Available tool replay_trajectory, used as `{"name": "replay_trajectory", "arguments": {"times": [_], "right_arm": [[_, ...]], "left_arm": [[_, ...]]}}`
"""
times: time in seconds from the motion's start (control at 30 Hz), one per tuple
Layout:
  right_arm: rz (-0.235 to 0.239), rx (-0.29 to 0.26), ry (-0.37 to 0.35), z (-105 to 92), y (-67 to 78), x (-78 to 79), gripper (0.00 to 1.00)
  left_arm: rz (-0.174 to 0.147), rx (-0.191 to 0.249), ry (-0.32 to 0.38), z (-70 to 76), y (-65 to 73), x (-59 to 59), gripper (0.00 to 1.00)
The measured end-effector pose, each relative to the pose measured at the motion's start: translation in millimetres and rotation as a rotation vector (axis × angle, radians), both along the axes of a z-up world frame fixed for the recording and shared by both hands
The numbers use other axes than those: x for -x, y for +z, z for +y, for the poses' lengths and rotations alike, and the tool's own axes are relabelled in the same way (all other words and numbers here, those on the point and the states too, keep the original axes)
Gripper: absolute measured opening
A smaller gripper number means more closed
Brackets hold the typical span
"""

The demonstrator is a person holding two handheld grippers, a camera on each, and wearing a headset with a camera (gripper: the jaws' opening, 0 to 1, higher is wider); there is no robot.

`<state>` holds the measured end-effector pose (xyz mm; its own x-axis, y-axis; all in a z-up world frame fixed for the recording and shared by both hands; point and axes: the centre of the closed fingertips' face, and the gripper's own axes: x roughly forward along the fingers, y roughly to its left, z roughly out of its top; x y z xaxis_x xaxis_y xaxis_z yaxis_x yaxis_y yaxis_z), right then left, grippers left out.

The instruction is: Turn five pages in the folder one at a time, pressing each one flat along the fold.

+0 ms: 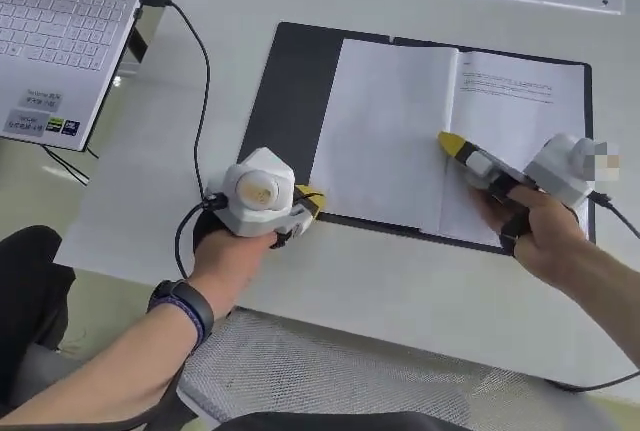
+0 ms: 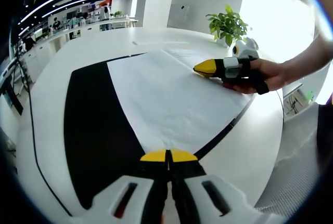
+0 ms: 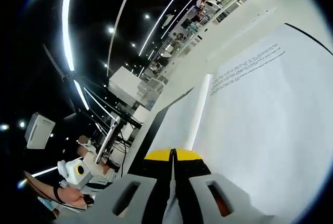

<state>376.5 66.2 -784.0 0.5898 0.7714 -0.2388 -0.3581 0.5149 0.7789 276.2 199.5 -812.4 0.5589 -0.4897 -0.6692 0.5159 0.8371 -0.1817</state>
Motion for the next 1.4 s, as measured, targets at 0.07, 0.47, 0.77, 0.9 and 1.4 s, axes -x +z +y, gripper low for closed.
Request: {"name": "replay_trajectory", "arguments": {"times": [0.07,0.47,0.77,0.9,1.4], "right_arm": [[0.002,-0.001,0.005,0.0,-0.3,6.3,0.00],[0.017,0.010,0.070,3.4,-1.4,50.7,0.00],[0.021,0.041,0.124,4.6,-2.9,85.8,0.00],[0.012,0.083,0.155,6.0,-4.5,97.1,0.00],[0.048,0.107,0.166,-1.6,-14.5,104.2,0.00]], "left_arm": [[-0.001,-0.003,-0.004,0.6,-2.4,-1.2,0.00],[-0.004,-0.012,-0.003,1.6,-6.5,-3.0,0.00],[-0.008,-0.015,-0.003,1.8,-6.6,-3.0,0.00],[-0.011,-0.018,-0.005,1.7,-6.6,-2.7,0.00],[-0.014,-0.042,-0.021,0.4,-6.8,-1.5,0.00]]}}
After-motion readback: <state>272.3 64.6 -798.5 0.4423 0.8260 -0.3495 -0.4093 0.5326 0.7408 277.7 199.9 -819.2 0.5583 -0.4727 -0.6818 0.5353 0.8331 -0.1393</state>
